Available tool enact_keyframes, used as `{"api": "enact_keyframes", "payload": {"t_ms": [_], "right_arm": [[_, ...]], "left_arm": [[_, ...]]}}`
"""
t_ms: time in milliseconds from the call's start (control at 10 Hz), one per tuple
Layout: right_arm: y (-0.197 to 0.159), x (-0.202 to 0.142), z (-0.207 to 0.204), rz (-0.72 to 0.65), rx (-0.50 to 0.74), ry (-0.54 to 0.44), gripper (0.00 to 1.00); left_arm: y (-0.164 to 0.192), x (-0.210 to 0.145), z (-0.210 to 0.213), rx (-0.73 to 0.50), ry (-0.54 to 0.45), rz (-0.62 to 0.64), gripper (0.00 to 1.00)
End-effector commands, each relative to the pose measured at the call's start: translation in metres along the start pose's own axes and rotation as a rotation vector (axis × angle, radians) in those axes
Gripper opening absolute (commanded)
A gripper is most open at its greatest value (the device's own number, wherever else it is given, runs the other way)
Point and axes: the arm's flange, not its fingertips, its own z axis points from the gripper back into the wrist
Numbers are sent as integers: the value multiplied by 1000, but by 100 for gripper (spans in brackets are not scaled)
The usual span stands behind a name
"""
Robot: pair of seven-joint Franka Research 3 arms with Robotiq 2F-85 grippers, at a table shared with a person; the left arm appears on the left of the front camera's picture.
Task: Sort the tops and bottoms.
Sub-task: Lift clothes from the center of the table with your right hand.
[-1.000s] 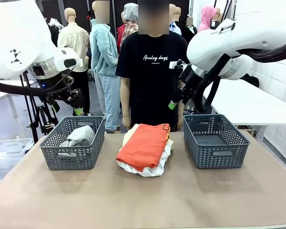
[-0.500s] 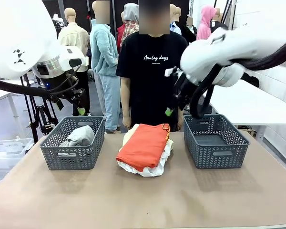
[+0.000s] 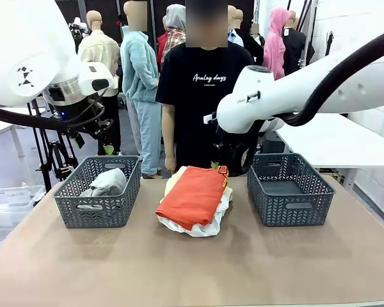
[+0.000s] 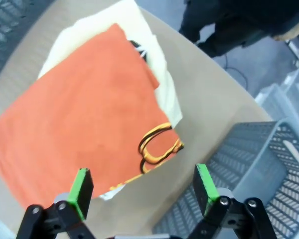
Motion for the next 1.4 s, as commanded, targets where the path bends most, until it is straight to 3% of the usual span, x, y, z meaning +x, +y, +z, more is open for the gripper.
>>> {"api": "enact_keyframes", "payload": {"t_ms": [0,500,1100,1300], "right_arm": [[7,33,-9,0,-78,64,100],[-13,68,-37,-63,-54,225,100],[-30,63,-54,-86,-17,295,100],[-27,63,-56,-69,-1,309,70]], "left_arm": [[1,-3,-1,19,-10,6,85],[1,-3,-1,19,-10,6,85],[1,-3,-1,19,-10,6,85],[1,-3,-1,19,-10,6,85]]}}
